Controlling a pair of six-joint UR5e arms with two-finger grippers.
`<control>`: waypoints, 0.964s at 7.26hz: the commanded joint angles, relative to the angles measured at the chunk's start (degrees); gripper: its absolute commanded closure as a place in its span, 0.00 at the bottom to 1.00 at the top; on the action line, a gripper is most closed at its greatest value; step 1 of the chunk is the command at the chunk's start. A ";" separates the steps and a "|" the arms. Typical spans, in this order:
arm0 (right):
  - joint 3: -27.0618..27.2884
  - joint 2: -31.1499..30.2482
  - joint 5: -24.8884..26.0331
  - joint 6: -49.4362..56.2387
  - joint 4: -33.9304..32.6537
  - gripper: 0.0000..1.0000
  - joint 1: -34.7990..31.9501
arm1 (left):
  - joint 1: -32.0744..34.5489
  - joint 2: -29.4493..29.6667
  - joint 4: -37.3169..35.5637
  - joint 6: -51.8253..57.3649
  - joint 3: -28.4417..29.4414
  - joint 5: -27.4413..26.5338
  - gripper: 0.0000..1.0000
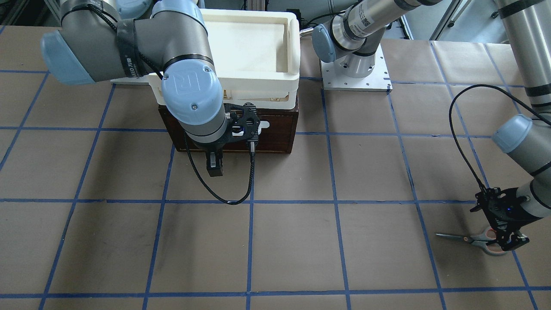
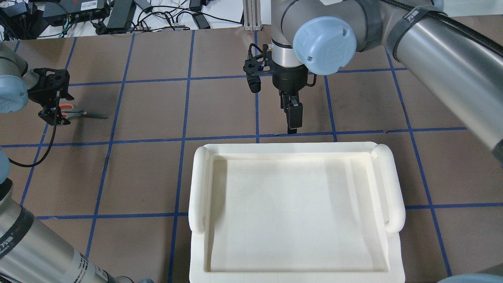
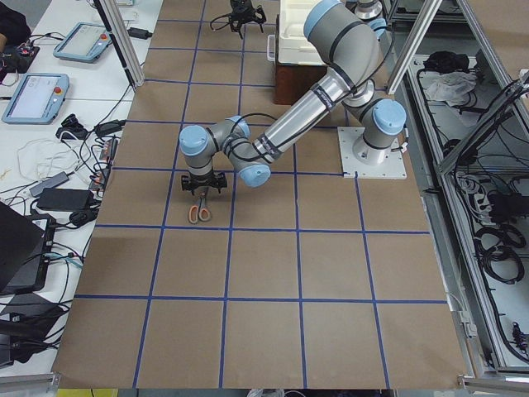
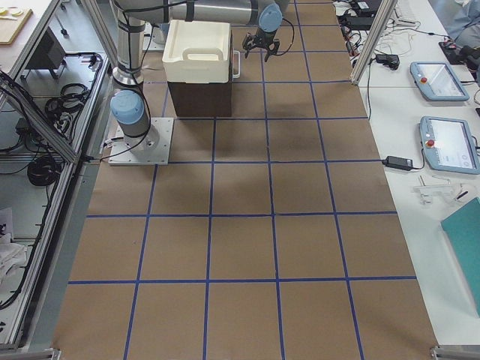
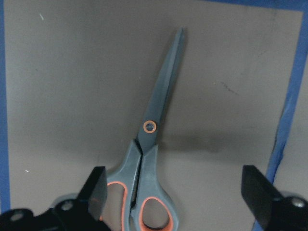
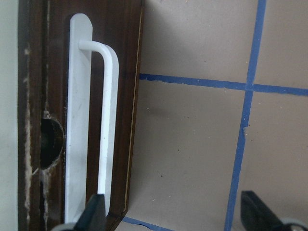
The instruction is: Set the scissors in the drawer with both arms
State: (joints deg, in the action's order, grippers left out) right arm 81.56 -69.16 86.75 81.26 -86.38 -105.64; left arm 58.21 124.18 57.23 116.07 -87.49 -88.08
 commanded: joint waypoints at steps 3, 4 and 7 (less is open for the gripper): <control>2.28 1.48 -0.43 -1.36 -2.11 0.00 -1.06 | -0.03 5.36 -0.36 6.78 4.07 1.24 0.14; 2.90 1.57 -1.31 -2.41 -2.13 0.00 -1.67 | -0.03 5.89 -0.54 7.67 4.17 1.24 0.14; 3.60 1.66 -2.19 -2.69 -1.25 0.00 -1.76 | -0.03 6.25 -0.54 7.76 4.17 2.29 0.16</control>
State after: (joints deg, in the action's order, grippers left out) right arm 84.89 -67.57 85.23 78.73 -87.99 -107.34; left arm 58.18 130.30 56.70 123.71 -83.35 -86.50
